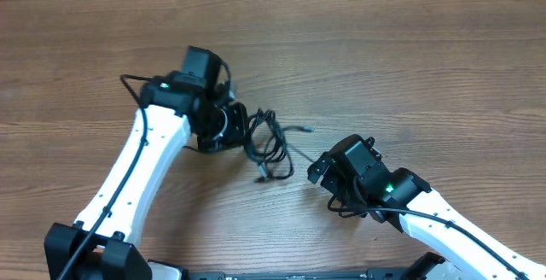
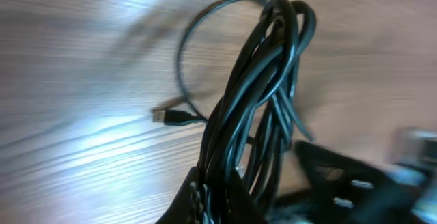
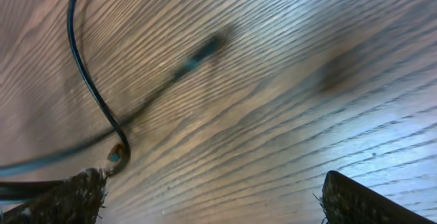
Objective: Untangle cables
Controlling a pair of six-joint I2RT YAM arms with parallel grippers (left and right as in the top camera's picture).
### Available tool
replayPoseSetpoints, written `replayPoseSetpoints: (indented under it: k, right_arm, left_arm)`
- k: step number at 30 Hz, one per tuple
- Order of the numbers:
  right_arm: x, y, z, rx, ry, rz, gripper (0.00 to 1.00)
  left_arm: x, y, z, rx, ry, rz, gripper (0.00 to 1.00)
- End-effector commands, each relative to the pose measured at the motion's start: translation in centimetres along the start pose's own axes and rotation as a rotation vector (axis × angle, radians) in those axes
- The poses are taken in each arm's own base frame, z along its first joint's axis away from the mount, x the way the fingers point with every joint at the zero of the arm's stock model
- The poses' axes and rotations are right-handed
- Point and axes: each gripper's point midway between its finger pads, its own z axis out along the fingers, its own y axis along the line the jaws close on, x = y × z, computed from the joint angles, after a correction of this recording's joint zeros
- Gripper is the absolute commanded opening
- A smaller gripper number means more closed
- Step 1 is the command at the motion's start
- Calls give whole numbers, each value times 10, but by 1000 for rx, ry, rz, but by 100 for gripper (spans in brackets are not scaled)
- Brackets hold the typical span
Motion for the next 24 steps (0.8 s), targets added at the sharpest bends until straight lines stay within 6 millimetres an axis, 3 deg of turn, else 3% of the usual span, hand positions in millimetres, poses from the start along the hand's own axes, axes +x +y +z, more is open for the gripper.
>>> replayPoseSetpoints:
  k: [1,9,13,19,24]
  right_arm:
    - [2,21,-13,-94,13,-106,100]
    - [3,32,-38,-192,-19,-208,100]
    - [1,44,-71,-313,-75,-233,100]
    - [-2,52,-109,-440,-163,-271,100]
    - [-2,48,-114,-442,-175,-267,100]
  left_arm:
    - [-6,22,-10,-233,-100,102,4]
    - [9,29,-10,-342,-76,157,4]
    - [12,28,-17,-335,-82,205,4]
    - [18,16,-50,-275,-191,258,4]
    - [32,5,-86,-193,-307,289,4]
